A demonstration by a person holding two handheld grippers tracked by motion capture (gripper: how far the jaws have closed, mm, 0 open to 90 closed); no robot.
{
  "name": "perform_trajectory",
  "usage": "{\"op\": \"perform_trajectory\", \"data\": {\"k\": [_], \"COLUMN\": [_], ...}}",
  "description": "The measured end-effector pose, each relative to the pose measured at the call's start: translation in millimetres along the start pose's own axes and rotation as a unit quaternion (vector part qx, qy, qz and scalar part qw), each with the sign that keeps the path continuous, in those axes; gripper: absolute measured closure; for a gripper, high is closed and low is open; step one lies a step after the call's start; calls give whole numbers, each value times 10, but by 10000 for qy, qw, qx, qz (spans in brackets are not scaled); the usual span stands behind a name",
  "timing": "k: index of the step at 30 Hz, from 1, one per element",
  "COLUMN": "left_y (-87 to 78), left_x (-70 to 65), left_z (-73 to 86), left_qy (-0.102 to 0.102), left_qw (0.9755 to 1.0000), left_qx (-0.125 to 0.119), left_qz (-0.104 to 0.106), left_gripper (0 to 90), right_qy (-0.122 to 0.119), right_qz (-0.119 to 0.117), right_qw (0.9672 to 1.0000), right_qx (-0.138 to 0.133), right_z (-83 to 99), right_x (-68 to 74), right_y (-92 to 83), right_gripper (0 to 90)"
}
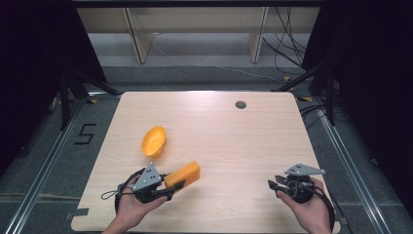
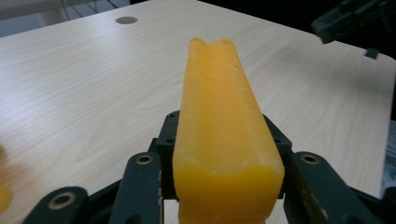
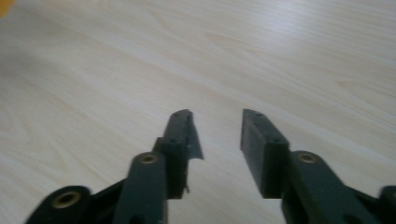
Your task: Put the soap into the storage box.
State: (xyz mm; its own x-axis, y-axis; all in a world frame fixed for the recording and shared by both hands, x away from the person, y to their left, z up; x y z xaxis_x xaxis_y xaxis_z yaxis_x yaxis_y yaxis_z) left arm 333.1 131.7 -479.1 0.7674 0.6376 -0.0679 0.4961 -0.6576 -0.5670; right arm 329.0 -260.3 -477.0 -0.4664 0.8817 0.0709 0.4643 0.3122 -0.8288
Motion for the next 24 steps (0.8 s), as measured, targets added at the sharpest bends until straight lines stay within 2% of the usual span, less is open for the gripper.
{"op": "perform_trajectory", "data": {"k": [1,2,3,4,6,7,8,9,11,12,13,14,15,16,17,18,20,21,22,23,24], "left_y": [-7,-21,-45,-45,-66,-70,-84,-90,-113,-120,-127,-144,-149,-156,-160,-164,-160,-156,-149,-138,-131], "left_x": [17,39,78,78,124,151,182,211,277,316,337,385,394,396,405,408,421,432,439,447,452], "left_z": [5,11,17,17,17,15,14,14,9,3,0,-14,-17,-17,-20,-21,-23,-19,-15,-12,-10], "left_qy": [-105,-127,-222,-222,-281,-321,-368,-489,-602,-698,-743,-570,-652,-774,-851,-945,-1069,-1131,-1192,-1221,-1326], "left_qw": [9999,9999,9995,9995,9989,9986,9980,9971,9948,9935,9924,9922,9904,9886,9869,9850,9821,9805,9787,9773,9749], "left_qx": [-74,-76,-115,-115,-165,-208,-197,-249,-298,-359,-379,-387,-418,-413,-434,-448,-490,-482,-482,-466,-465], "left_qz": [-23,-66,-172,-172,-329,-366,-472,-536,-769,-830,-905,-1041,-1146,-1226,-1298,-1373,-1469,-1532,-1602,-1668,-1729], "left_gripper": [602,602,602,602,602,602,602,602,602,602,602,602,602,602,602,603,602,603,603,603,603], "right_qy": [-87,142,346,346,760,760,512,669,760,950,959,815,942,942,742,749,756,854,721,709,701], "right_qz": [127,184,153,153,164,164,284,251,161,147,167,201,135,135,135,240,205,224,311,320,305], "right_qw": [9999,9995,9991,9991,9968,9968,9976,9969,9962,9946,9943,9953,9941,9941,9957,9957,9960,9954,9960,9961,9962], "right_qx": [-72,-229,-194,-194,-201,-201,-371,-319,-407,-401,-425,-482,-529,-529,-529,-479,-421,-382,-424,-419,-414], "right_z": [8,15,23,23,54,54,52,54,45,42,25,11,-8,-8,-15,-9,-5,2,0,0,-1], "right_x": [-49,-91,-94,-94,-108,-108,-166,-157,-139,-100,-86,-99,-67,-67,-95,-100,-88,-73,-98,-100,-100], "right_y": [-34,-70,-95,-95,-97,-97,-70,-74,-57,-65,-71,-67,-54,-54,-42,-43,-35,-38,-39,-40,-39], "right_gripper": [700,722,723,723,708,708,693,662,657,652,646,645,641,641,640,639,634,634,632,630,630]}}
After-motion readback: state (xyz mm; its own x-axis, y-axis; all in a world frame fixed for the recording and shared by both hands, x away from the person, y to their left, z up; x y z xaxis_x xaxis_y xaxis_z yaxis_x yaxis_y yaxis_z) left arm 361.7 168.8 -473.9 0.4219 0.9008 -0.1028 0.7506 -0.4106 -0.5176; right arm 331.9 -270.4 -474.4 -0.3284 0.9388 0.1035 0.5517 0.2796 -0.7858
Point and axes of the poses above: each handheld gripper's, and its own axes: y roughly forward along the jaws, z roughly out of its underside, x roughly to its left, the point moved 4 cm from there along y, roughly forward along the jaws, and after that the axes turned 11 degrees about x, right-handed, at the moved point
